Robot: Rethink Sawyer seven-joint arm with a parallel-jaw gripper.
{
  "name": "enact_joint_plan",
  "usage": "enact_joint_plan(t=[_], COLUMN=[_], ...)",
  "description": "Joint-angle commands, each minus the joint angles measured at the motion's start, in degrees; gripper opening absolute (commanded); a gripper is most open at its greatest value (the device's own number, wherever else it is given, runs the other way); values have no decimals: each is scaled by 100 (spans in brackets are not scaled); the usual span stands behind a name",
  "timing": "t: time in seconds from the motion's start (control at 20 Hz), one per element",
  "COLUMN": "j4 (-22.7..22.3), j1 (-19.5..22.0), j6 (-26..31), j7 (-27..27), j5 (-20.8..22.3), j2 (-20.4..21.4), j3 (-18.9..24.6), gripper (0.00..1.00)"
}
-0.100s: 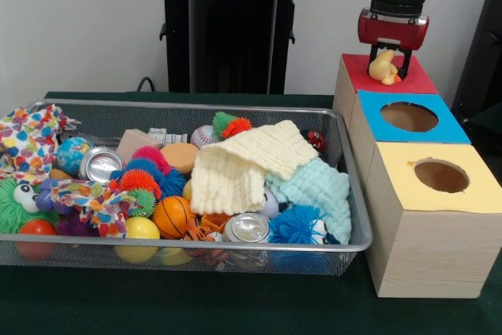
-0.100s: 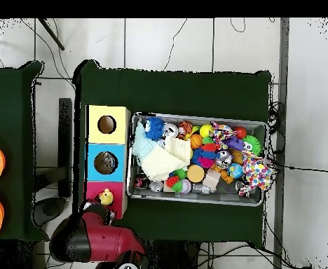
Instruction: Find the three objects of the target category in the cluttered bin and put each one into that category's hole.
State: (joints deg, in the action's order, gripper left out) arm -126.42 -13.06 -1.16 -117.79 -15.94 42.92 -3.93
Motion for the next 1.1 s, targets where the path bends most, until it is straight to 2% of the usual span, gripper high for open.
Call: enact_joint_plan(t=[0.05, 0.55, 1.1], j4=[85, -35, -47], j1=[79, 30, 21], j6=[-36, 234, 312], j7=[-914, -903, -888], j5=[45, 19, 14], j2=[-6, 295, 337], j3=[235, 169, 150], gripper=[100, 100, 100])
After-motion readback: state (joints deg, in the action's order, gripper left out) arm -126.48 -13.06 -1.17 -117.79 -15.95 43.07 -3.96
